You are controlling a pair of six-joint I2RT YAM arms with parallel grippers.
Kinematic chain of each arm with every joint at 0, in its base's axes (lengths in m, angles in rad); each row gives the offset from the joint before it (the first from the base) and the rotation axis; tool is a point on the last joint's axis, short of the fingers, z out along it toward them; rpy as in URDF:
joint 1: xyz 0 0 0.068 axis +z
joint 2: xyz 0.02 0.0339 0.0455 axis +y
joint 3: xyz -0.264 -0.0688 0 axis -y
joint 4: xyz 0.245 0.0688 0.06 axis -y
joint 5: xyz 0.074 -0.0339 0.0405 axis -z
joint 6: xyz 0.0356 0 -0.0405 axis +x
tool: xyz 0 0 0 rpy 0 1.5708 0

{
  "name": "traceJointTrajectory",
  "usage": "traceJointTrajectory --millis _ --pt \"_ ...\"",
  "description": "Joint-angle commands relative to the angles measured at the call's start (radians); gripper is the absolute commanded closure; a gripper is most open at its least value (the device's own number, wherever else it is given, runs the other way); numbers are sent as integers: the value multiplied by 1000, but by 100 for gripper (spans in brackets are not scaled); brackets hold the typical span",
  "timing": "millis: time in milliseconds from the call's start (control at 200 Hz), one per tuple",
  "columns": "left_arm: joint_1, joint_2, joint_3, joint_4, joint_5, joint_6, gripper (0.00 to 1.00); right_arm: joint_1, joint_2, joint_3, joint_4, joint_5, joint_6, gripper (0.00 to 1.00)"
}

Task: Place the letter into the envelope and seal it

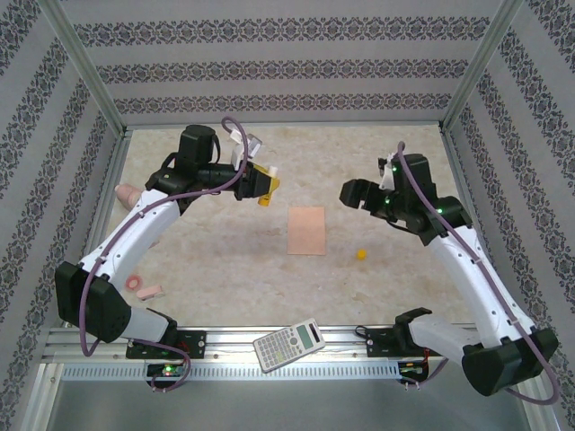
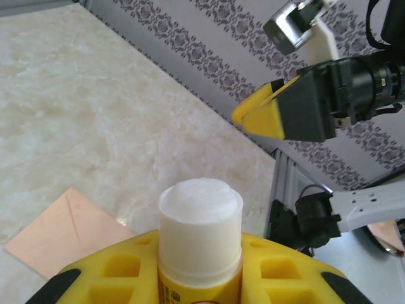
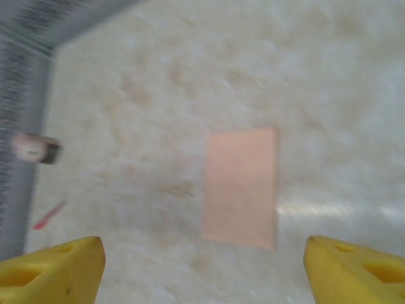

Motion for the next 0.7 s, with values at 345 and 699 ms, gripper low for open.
traceJointTrajectory --millis 345,699 --pt "-16 -66 -163 -28 -48 97 100 5 59 -289 -96 272 102 23" --pt "-16 -31 -189 15 -16 89 100 5 136 -399 40 255 170 35"
